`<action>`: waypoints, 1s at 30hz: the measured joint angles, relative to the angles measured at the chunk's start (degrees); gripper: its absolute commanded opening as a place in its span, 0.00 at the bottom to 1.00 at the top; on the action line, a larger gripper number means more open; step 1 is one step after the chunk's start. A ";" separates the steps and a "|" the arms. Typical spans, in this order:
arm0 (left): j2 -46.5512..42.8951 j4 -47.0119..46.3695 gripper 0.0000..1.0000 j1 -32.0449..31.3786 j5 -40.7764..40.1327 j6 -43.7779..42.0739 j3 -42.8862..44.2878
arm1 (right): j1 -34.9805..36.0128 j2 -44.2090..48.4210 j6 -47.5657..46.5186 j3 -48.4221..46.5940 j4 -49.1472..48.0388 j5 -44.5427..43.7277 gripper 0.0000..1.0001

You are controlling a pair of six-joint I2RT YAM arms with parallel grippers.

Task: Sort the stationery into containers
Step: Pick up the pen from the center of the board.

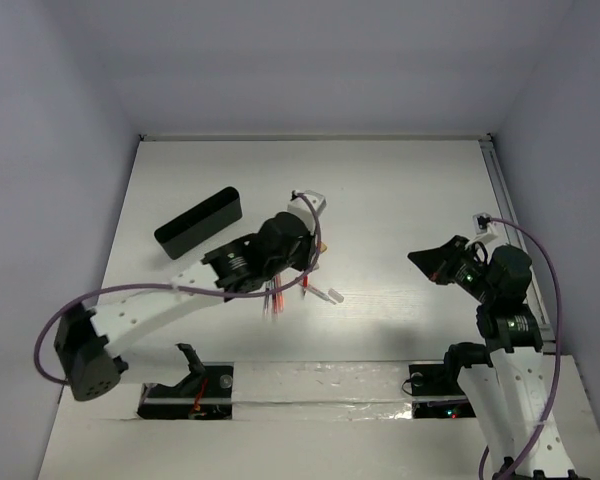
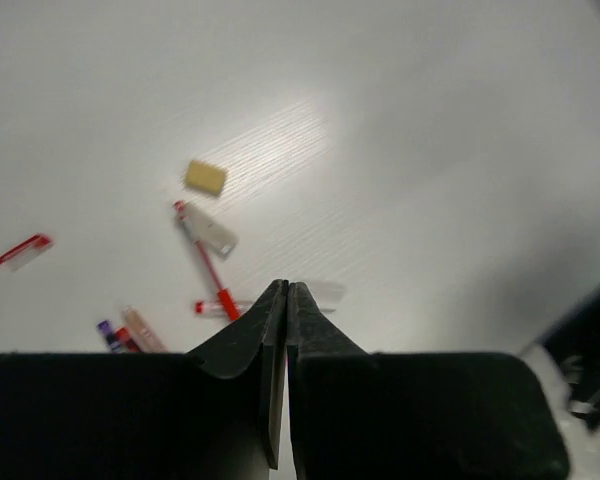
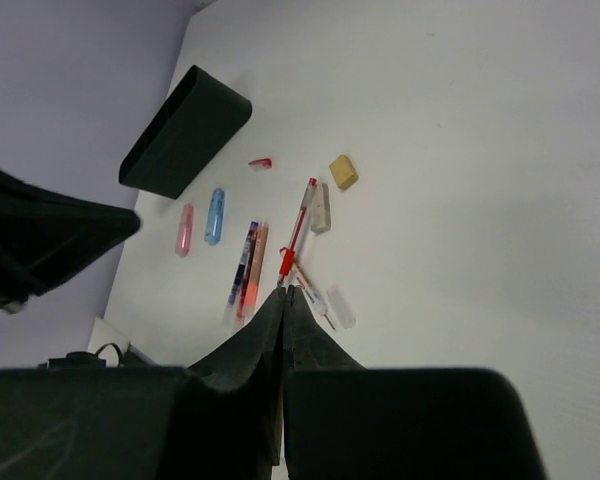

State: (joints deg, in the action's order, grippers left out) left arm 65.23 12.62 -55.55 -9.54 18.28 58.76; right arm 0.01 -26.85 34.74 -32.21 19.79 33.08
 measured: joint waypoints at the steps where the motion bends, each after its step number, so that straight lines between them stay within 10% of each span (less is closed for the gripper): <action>1: 2.95 0.68 0.00 -0.28 -1.99 -0.74 0.39 | 0.00 -0.09 0.00 0.44 -0.20 0.24 0.00; 5: 9.92 5.09 0.00 -0.31 -6.86 -3.39 0.50 | 0.00 0.28 -0.02 2.10 -1.36 1.09 0.00; 13: 17.16 5.68 0.32 -0.24 -7.82 -3.04 1.64 | 0.00 0.63 -0.02 4.02 -3.02 2.69 0.00; 30: 27.63 -5.25 0.25 5.07 -6.73 4.24 0.70 | 0.00 1.79 0.00 6.88 -4.04 5.03 0.00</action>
State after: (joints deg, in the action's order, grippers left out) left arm 92.86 7.38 -50.48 -16.27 22.52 59.46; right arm 0.01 -25.06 34.74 -25.32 15.75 38.11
